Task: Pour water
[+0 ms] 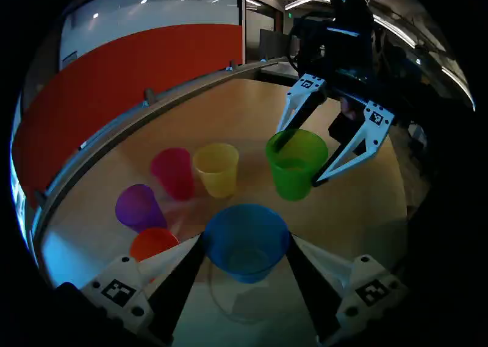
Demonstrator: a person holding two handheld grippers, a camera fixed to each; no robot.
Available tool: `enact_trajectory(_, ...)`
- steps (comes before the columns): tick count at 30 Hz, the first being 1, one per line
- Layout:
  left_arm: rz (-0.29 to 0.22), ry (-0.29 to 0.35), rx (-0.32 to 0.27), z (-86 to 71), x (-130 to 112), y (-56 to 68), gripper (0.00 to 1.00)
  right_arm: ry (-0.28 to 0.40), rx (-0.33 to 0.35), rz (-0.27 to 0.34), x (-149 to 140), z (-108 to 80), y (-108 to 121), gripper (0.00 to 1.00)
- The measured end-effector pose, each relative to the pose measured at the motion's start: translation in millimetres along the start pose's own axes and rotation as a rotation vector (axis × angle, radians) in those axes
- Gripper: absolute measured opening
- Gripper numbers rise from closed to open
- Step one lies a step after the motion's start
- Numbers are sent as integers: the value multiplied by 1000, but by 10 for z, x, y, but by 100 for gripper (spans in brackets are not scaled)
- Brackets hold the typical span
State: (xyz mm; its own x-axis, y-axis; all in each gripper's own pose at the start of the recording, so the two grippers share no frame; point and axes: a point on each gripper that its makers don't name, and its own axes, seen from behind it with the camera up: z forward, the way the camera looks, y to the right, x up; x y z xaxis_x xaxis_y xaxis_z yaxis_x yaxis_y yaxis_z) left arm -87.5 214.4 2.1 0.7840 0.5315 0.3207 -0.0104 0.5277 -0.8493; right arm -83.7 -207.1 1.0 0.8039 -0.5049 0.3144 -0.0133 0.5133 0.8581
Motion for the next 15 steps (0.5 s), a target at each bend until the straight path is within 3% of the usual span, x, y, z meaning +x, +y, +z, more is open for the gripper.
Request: enact_trajectory(15,4,-2,-45,223,-81,71,90,-16,9,20,-127,131,23,90)
